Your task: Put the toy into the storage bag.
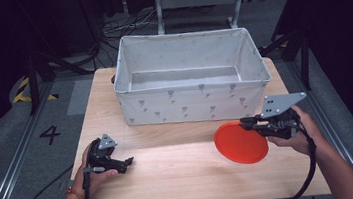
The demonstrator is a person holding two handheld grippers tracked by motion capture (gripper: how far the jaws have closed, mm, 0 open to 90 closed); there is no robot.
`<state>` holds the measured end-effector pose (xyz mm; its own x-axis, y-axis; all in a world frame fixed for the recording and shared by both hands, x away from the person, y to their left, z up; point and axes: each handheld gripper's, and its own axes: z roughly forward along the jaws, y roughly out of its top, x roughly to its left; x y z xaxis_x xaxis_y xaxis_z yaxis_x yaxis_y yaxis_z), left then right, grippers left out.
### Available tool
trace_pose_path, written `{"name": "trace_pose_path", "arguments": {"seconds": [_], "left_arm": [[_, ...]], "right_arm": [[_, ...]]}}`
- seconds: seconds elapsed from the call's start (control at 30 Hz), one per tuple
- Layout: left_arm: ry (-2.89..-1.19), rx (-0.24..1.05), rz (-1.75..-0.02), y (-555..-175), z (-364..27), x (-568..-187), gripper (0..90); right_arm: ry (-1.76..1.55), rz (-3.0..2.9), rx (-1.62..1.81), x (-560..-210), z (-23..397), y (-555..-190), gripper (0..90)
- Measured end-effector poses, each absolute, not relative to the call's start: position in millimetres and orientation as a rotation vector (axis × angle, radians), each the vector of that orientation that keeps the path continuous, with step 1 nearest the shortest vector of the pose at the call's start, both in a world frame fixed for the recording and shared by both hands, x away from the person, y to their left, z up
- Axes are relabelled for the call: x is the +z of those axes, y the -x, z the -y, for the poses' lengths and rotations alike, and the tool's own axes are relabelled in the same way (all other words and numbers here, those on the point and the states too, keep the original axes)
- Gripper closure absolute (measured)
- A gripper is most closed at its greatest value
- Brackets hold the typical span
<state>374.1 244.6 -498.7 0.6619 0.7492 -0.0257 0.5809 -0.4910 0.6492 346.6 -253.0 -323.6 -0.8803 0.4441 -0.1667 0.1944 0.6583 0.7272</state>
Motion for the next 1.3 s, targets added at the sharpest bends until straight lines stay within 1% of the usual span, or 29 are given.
{"name": "trace_pose_path", "arguments": {"seconds": [0.37, 0.73, 0.97, 1.27, 1.3], "left_arm": [[-2.250, 0.337, -1.008, -375.2, -245.3, -498.6, 0.2], [-2.252, 0.338, -1.008, -375.3, -245.6, -498.5, 0.2], [-2.251, 0.340, -1.007, -375.1, -245.8, -498.6, 0.3], [-2.253, 0.344, -1.003, -374.6, -246.7, -498.5, 0.5], [-2.251, 0.342, -1.006, -374.5, -246.6, -498.6, 0.5]], "right_arm": [[-0.462, -2.471, 1.148, -273.1, 270.6, -353.7, 82.2], [-0.446, -2.420, 1.161, -229.2, 272.1, -370.0, 82.2], [-0.444, -2.351, 1.135, -208.3, 271.5, -380.9, 82.2], [-0.469, -2.311, 1.130, -185.9, 275.4, -401.2, 82.2], [-0.472, -2.295, 1.151, -179.5, 276.4, -405.7, 82.2]]}}
